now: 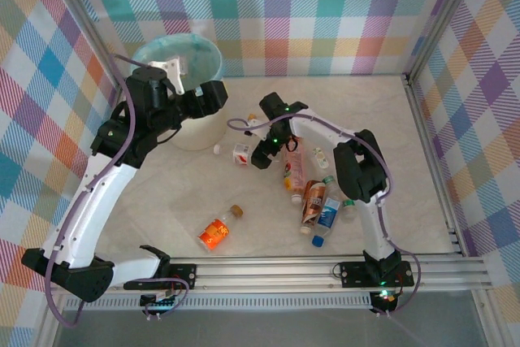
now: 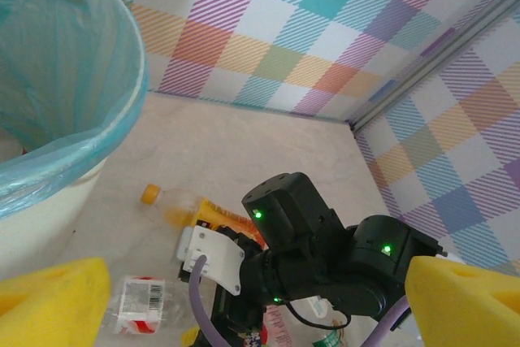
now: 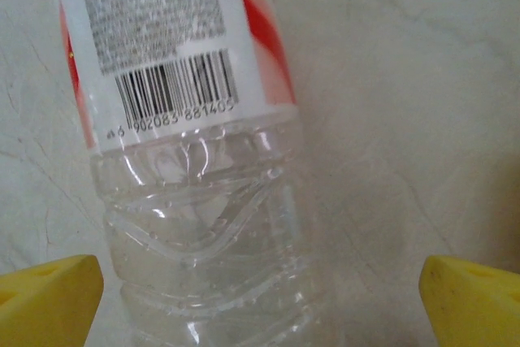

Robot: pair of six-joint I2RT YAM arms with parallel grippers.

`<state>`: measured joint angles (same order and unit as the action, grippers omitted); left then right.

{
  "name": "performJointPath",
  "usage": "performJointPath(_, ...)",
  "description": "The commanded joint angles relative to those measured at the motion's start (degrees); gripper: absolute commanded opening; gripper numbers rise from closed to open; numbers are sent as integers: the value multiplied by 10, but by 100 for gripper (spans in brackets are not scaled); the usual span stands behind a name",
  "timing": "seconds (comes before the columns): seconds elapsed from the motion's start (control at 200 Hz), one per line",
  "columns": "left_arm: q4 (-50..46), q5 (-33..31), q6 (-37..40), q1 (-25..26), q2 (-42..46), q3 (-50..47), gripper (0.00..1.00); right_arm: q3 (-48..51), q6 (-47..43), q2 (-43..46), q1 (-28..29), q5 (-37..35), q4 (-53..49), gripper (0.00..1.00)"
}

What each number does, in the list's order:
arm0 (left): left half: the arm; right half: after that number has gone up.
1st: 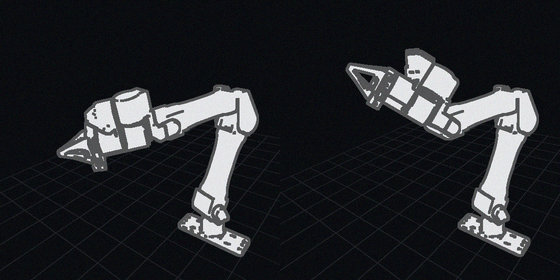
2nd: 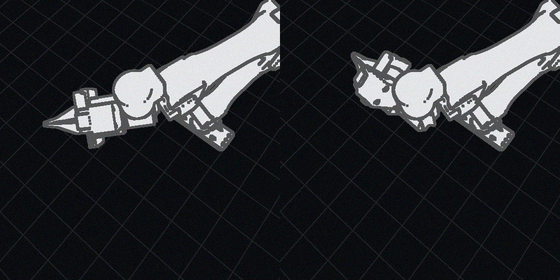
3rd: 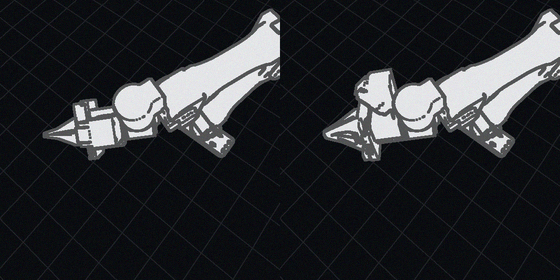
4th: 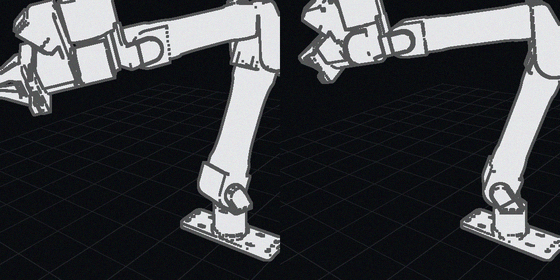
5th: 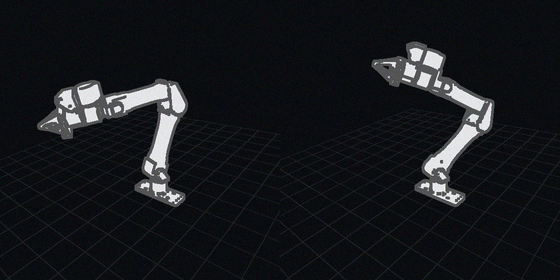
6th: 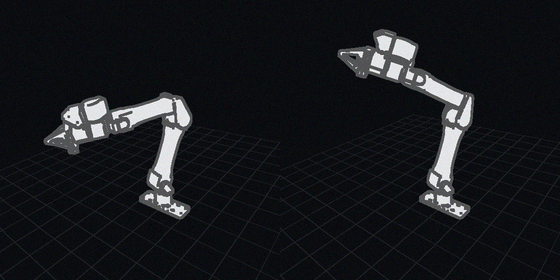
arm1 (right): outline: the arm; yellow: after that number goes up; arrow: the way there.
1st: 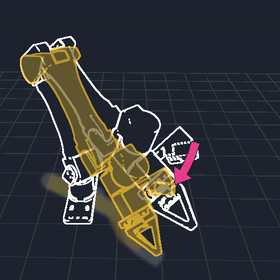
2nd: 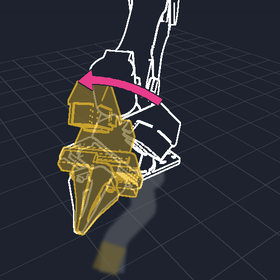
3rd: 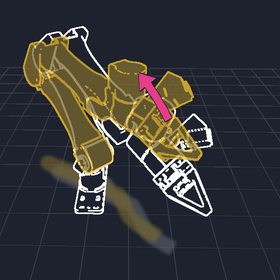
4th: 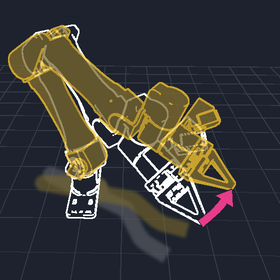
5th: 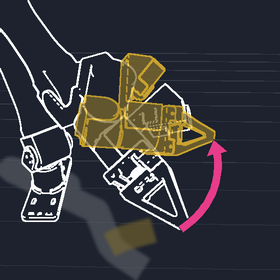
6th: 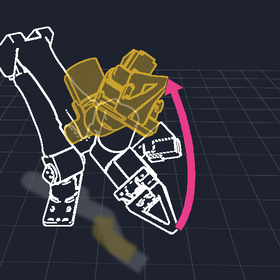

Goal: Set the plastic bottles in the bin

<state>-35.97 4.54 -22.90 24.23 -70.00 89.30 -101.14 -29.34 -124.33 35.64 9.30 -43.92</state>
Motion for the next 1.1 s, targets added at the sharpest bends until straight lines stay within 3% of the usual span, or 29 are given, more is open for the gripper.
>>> performJointPath(0.0, 3, -9, 6, -4, 11, -11, 93, -16, -17, -18, -1, 20, -36, 95)
performJointPath(0.16, 17, 5, -9, -4, 12, -33, 93, -16, 0, -14, 0, 31, -36, 74)
performJointPath(0.3, 19, -1, -13, -5, 14, -34, 93, 17, 14, 41, 0, 33, -4, 64)
performJointPath(0.675, 33, -5, -14, -5, 16, -29, 93, 156, 45, 251, -5, 30, 87, 59)
performJointPath(0.9, 51, 14, -22, -5, 2, -30, 93, 229, 88, 361, -18, 82, 155, 59)
performJointPath(1.095, 55, -11, -21, -5, 3, -45, 93, 282, 129, 416, -18, 121, 243, 58)
